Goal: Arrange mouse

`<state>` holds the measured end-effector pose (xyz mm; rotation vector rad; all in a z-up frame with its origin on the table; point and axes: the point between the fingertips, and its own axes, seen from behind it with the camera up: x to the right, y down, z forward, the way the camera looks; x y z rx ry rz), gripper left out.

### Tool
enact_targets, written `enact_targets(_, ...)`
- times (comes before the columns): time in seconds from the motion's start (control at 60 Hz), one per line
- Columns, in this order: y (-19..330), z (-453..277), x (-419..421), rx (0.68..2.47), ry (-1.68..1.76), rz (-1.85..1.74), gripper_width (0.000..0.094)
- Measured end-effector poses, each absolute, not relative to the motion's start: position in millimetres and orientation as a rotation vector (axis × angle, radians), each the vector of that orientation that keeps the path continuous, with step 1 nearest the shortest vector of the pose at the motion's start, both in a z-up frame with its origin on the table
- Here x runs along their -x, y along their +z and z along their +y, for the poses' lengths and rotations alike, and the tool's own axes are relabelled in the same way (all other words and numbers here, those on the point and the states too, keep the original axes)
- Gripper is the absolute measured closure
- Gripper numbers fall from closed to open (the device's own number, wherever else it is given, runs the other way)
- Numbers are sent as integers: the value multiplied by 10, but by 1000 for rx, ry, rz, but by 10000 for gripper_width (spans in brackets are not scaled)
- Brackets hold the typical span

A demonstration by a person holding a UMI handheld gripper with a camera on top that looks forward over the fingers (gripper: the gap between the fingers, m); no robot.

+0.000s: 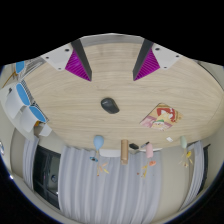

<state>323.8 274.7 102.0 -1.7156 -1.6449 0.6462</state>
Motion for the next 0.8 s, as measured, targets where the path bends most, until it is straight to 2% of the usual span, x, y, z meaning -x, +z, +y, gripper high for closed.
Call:
enact_targets(0.3, 621, 3160, -2570, 1712, 669, -1705, 82)
enact_targets(0.583, 76, 3266, -1776, 1717, 670, -1751, 80)
enact_targets(0.8, -113, 3301, -1229, 1757, 686, -1736, 71)
